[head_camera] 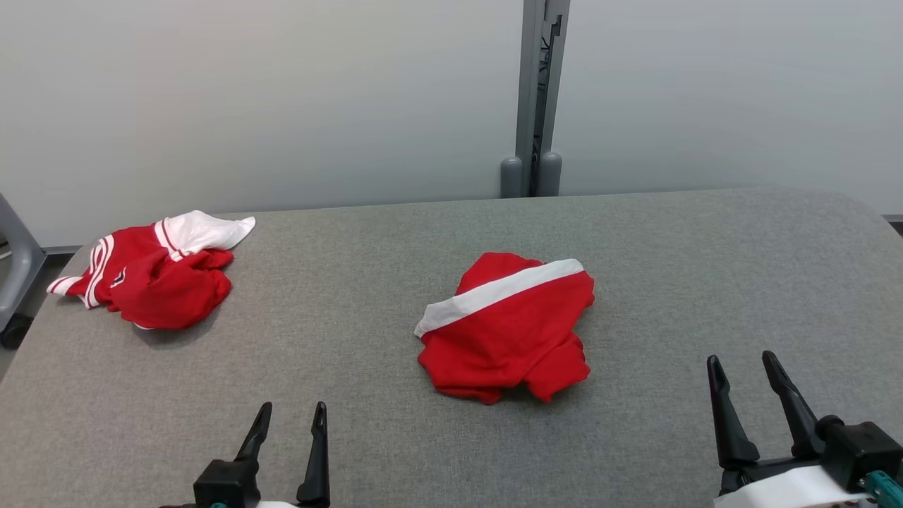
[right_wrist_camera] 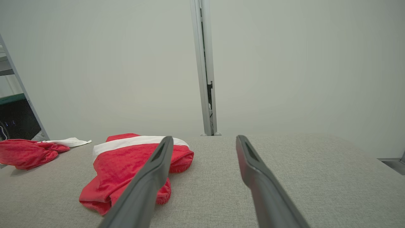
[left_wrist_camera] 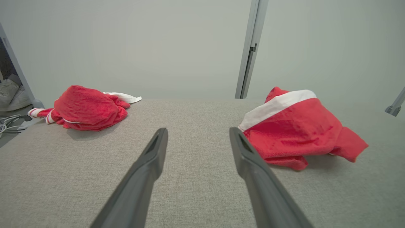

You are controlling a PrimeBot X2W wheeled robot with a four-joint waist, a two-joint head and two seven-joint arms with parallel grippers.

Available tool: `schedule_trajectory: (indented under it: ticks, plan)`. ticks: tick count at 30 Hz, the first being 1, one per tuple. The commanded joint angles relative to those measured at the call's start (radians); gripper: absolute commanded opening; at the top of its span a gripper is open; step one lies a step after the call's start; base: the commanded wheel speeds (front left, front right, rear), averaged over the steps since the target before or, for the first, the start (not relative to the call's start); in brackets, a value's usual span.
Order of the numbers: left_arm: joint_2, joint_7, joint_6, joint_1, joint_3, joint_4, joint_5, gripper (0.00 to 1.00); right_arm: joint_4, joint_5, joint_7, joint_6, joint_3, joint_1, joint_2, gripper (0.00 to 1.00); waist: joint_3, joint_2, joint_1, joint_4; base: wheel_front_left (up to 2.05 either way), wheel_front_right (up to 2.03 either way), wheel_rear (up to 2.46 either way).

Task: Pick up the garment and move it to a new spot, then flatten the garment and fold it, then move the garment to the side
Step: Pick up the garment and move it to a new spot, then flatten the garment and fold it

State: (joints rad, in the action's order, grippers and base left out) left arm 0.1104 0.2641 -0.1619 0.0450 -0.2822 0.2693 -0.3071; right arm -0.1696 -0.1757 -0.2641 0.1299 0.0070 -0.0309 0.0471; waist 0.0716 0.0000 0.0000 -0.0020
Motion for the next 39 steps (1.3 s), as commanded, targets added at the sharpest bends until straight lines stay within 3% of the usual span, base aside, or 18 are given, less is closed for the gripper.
schedule_trajectory:
  ticks: [1, 19, 39]
  plan:
    - [-0.002, 0.001, 0.005, 0.012, 0.014, -0.006, 0.012, 1.00, 0.000, -0.002, -0.001, 0.002, -0.001, -0.009, 0.006, 1.00, 0.000, 0.0000, 0.0000, 0.000, 0.00, 0.00, 0.00]
    - [-0.042, 0.001, 0.065, 0.019, 0.093, 0.016, 0.089, 1.00, -0.012, -0.005, -0.001, 0.002, 0.000, 0.000, 0.006, 1.00, -0.008, 0.0000, 0.0000, -0.009, 0.00, 0.00, 0.00]
    - [-0.056, 0.001, 0.087, -0.014, 0.096, 0.025, 0.118, 1.00, -0.067, 0.055, -0.001, 0.002, 0.008, 0.101, 0.006, 1.00, -0.046, 0.0000, 0.0000, 0.036, 0.00, 0.00, 0.00]
